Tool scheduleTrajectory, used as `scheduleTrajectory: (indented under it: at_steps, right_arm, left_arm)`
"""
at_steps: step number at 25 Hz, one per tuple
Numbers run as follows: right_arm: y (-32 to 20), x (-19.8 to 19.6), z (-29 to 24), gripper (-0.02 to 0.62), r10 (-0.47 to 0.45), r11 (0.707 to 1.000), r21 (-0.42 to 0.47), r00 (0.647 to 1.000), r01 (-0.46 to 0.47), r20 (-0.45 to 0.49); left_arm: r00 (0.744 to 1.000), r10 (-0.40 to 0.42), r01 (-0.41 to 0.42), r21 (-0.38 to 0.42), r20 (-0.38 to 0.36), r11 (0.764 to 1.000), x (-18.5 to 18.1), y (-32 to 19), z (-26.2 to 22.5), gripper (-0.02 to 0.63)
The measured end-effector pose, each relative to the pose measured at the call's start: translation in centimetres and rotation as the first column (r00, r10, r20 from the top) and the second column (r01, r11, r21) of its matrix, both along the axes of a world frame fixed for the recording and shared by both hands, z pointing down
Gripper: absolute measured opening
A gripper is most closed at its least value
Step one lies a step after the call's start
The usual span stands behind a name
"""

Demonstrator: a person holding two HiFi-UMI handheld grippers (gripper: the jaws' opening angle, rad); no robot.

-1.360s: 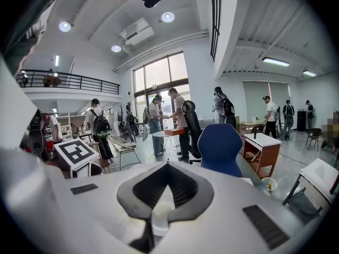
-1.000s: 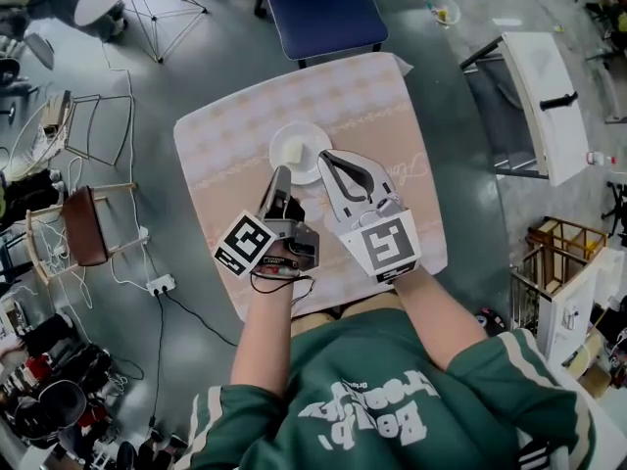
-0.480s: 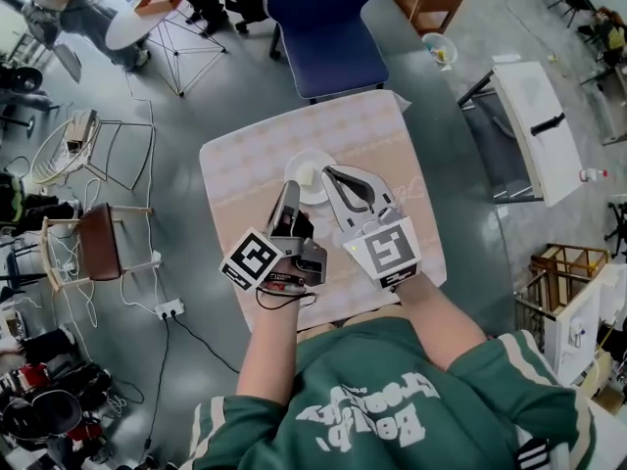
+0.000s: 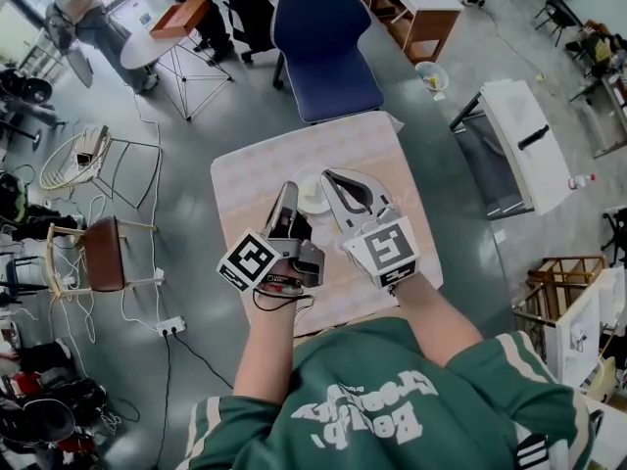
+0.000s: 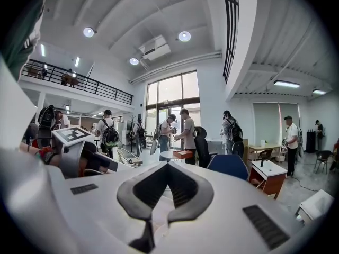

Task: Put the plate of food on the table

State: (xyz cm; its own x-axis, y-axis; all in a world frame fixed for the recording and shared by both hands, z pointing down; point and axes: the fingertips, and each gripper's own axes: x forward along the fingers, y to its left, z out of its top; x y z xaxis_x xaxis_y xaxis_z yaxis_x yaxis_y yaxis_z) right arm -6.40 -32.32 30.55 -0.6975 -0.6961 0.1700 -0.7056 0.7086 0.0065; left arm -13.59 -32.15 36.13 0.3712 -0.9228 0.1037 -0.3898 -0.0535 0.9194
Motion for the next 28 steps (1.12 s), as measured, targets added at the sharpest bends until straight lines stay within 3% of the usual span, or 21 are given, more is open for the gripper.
scheduleTrajectory:
  at_steps: [18, 28]
  right_arm:
    - [5.4, -0.9, -6.1, 0.014, -0.007, 0.994, 0.111, 1.0, 0.005, 0.014]
    - [6.3, -0.9, -6.6, 0.014, 0.0, 0.993, 0.117, 1.0, -0.003, 0.028]
  left_arm:
    - [0.999, 0.002, 0.005, 0.145, -0.046, 0.989, -1.3, 4.7, -7.9, 0.008]
    - [0.999, 0.003, 0.005, 0.16, -0.052, 0.987, -1.4, 5.8, -8.8, 0.008]
